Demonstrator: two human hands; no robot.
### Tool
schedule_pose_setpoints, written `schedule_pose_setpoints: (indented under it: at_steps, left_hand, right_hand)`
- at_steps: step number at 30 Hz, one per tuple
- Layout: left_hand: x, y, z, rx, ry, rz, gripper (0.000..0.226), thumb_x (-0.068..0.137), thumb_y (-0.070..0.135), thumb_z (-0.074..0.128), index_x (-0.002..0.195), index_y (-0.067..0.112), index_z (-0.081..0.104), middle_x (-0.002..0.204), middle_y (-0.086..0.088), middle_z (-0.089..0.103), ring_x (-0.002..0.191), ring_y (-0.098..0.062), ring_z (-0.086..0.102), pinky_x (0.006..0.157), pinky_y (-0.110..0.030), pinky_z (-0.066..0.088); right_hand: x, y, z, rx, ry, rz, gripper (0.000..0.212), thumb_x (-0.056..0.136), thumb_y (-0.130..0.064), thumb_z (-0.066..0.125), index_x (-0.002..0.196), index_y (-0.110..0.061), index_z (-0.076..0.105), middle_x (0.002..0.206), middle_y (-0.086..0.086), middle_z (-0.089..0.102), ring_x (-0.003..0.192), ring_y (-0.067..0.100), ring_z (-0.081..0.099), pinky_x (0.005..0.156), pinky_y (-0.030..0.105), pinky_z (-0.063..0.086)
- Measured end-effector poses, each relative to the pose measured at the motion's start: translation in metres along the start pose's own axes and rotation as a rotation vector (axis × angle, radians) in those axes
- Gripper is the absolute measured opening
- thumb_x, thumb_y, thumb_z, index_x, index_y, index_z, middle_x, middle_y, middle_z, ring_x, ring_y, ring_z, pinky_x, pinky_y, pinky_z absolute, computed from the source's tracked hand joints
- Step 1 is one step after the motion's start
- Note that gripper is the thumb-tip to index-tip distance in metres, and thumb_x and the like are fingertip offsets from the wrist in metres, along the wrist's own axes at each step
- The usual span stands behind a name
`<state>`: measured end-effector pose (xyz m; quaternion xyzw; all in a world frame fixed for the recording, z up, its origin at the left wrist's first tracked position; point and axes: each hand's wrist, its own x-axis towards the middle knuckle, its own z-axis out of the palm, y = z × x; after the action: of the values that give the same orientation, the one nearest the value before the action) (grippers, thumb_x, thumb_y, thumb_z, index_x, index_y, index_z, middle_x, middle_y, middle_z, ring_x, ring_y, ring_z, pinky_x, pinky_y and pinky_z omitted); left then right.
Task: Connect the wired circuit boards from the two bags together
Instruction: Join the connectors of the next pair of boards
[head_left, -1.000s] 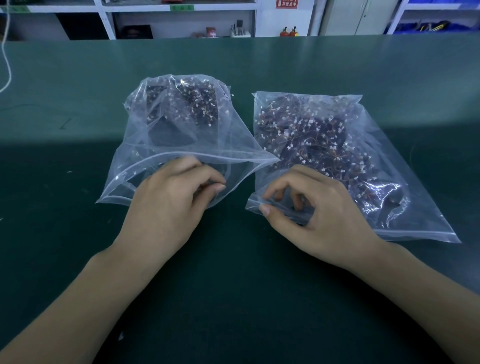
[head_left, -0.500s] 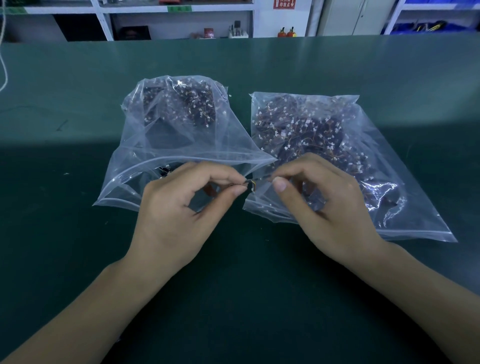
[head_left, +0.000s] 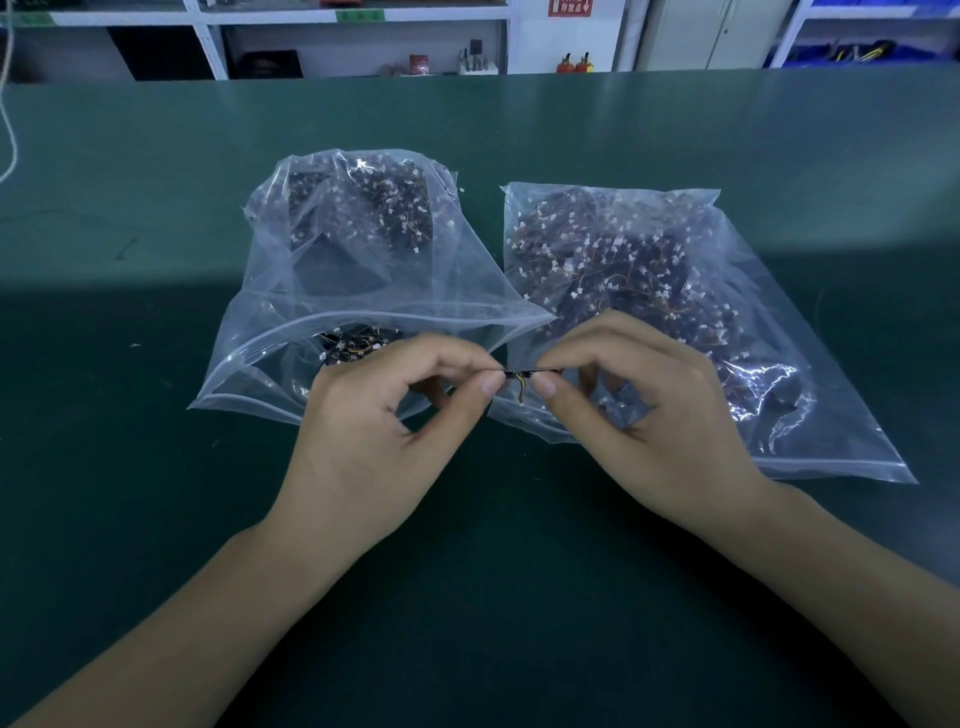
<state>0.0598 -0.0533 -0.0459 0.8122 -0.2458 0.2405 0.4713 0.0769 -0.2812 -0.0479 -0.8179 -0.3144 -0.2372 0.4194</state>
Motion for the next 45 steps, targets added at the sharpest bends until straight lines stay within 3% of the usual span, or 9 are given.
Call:
schedule_pose_setpoints:
  at_steps: [9,31,36,40,43,45]
  left_hand:
    - [-0.001,0.001,0.001,0.069,-0.014,0.054,0.004,0.099,0.014,0.074,0.1,0.014,0.078,0.091,0.01,0.076,0.087,-0.019,0.073,0.076,-0.035,0.056]
    - [-0.001,0.001,0.002,0.126,-0.031,0.049,0.004,0.097,0.014,0.073,0.094,0.014,0.076,0.084,0.01,0.072,0.082,-0.018,0.07,0.072,-0.037,0.054]
    - [0.001,-0.003,0.0,0.106,0.035,0.019,0.006,0.098,0.01,0.074,0.094,0.015,0.075,0.088,0.013,0.071,0.084,-0.015,0.07,0.072,-0.029,0.054]
    - [0.001,-0.004,-0.001,0.09,0.037,0.046,0.007,0.098,0.011,0.073,0.093,0.015,0.075,0.085,0.006,0.068,0.08,-0.021,0.066,0.069,-0.034,0.052]
    - [0.0,-0.002,0.001,0.098,0.008,0.093,0.005,0.098,0.012,0.076,0.095,0.014,0.08,0.08,0.001,0.063,0.074,-0.021,0.062,0.063,-0.035,0.048]
    - [0.001,-0.002,0.003,0.111,-0.003,0.111,0.004,0.098,0.015,0.079,0.099,0.014,0.083,0.079,0.001,0.061,0.074,-0.018,0.061,0.062,-0.03,0.047]
  right_hand:
    - [-0.001,-0.001,-0.001,0.015,-0.007,0.012,0.009,0.098,-0.013,0.076,0.091,-0.008,0.078,0.091,-0.002,0.07,0.082,0.014,0.064,0.075,0.021,0.045]
    - [-0.002,-0.001,-0.001,-0.018,-0.065,0.0,0.006,0.093,-0.015,0.078,0.092,-0.009,0.076,0.088,-0.007,0.066,0.077,0.014,0.06,0.074,0.023,0.046]
    - [-0.001,0.004,-0.004,-0.15,-0.167,0.002,0.034,0.081,-0.016,0.082,0.113,-0.013,0.07,0.101,-0.009,0.063,0.079,0.016,0.06,0.082,0.034,0.052]
    - [-0.002,0.009,-0.005,-0.129,-0.122,0.038,0.037,0.079,0.0,0.075,0.109,-0.02,0.07,0.098,-0.011,0.063,0.078,0.015,0.061,0.075,0.02,0.046]
    - [-0.001,0.009,-0.006,-0.107,-0.041,0.028,0.034,0.081,-0.001,0.074,0.108,-0.022,0.071,0.094,-0.012,0.065,0.078,0.014,0.062,0.075,0.012,0.043]
    - [-0.001,0.008,-0.006,-0.119,-0.015,0.005,0.033,0.082,-0.002,0.075,0.107,-0.023,0.072,0.093,-0.017,0.065,0.077,0.012,0.062,0.075,0.01,0.042]
